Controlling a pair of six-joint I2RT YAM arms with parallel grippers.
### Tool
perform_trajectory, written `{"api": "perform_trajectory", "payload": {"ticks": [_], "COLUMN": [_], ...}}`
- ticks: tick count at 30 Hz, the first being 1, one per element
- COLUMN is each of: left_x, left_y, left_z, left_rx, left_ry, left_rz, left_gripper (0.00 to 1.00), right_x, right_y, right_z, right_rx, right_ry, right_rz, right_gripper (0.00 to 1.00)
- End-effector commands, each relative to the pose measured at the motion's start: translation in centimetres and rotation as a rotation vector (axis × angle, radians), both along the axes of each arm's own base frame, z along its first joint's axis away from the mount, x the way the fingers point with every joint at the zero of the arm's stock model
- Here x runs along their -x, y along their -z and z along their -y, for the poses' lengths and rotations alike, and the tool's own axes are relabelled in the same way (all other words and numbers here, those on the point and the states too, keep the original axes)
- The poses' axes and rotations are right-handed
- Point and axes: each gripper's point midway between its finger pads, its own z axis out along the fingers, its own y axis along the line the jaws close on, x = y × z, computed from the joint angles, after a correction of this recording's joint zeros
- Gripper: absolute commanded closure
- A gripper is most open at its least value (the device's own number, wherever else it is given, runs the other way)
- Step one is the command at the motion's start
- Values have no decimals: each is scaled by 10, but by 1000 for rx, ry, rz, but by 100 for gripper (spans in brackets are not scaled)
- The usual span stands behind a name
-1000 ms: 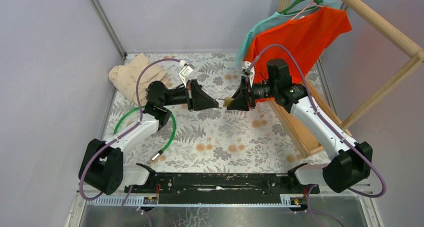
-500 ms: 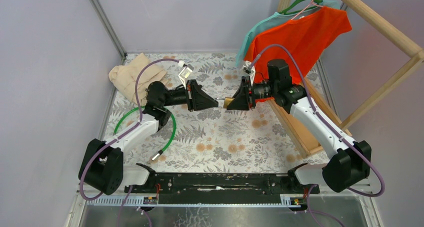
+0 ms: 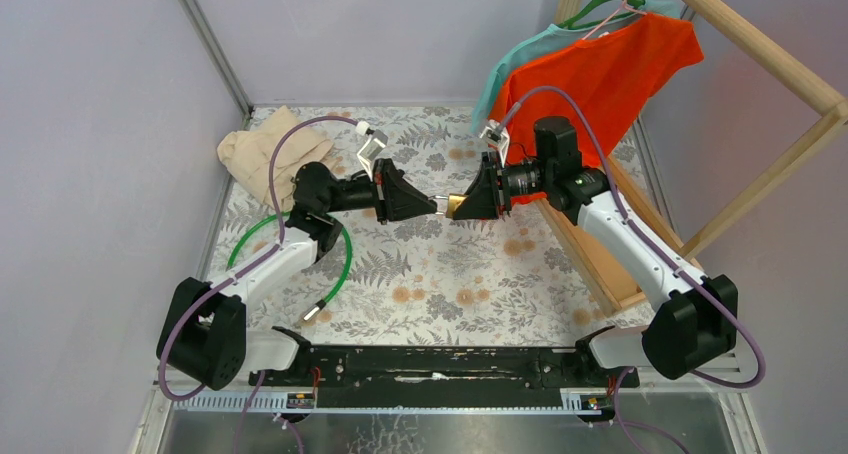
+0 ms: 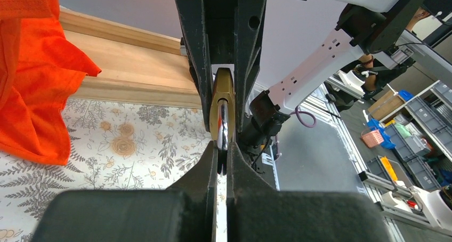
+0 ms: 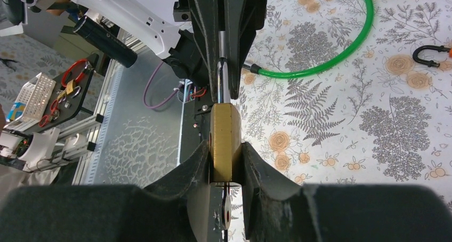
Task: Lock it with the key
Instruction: Lock the lock.
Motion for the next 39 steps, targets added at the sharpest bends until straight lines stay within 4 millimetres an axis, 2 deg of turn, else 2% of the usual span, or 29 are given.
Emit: {"api": "perform_trajectory", "payload": {"ticks": [1, 9, 17, 25, 39], "left_x": [3, 11, 25, 40, 54], "left_y": [1, 4, 8, 20, 20], "left_z": [12, 18, 27, 34, 48], "left_rx": [-17, -25, -23, -39, -38], "left_ry": [36, 81, 139, 184, 258], "left_rz": [35, 30, 16, -15, -24], "left_gripper": [100, 100, 100, 100, 100], "right_x": [19, 18, 2, -9, 0], "right_y": [-28, -31, -45, -58, -48], "right_z": [-13, -21, -34, -38, -53], "right_rx": [-92, -95, -112, -116, -90], "right_ry": [-127, -129, -84, -52, -98], "right_rz": [89, 127, 195, 236, 238], "right_gripper": [100, 100, 100, 100, 100]}}
